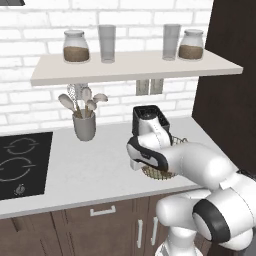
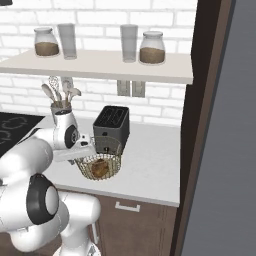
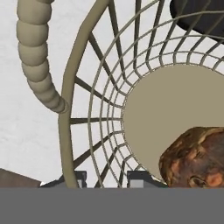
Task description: Open the cabinet, pick up the bread from the cabinet and place it in the basket. Then move the basket to the dining counter.
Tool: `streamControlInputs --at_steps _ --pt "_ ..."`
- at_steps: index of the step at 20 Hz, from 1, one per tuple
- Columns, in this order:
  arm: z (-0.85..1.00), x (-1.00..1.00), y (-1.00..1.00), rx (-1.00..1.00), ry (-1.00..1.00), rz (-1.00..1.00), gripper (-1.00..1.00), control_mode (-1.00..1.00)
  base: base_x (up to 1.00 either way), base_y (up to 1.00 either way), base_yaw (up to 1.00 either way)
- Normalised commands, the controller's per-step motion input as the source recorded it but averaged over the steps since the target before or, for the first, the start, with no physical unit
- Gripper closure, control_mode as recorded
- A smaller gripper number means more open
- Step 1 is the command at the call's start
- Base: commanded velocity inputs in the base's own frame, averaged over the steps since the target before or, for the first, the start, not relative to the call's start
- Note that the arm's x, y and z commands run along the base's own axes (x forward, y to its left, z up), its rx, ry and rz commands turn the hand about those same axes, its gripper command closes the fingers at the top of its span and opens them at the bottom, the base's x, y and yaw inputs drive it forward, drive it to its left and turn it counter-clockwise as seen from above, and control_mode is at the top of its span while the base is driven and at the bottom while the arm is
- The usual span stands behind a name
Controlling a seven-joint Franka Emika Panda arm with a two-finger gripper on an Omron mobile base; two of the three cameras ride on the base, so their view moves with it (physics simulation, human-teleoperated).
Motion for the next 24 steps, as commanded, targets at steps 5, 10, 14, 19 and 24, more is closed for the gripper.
streamControlInputs --at_steps 5,10,14,19,24 --pt "-0.16 0.0 0.0 0.0 0.11 0.02 1.0 -1.0 0.0 0.0 0.0" --pt "0.28 -0.4 0.07 -0.07 0.0 0.05 1.0 -1.0 0.0 0.0 0.0" --pt "0.85 -0.66 0.13 -0.25 -0.11 0.05 1.0 -1.0 0.0 0.0 0.0" --pt "0.96 -0.64 0.06 -0.29 -0.14 0.08 1.0 -1.0 0.0 0.0 0.0" --pt "1.0 -0.57 0.0 -0.19 -0.1 0.11 1.0 -1.0 0.0 0.0 0.0"
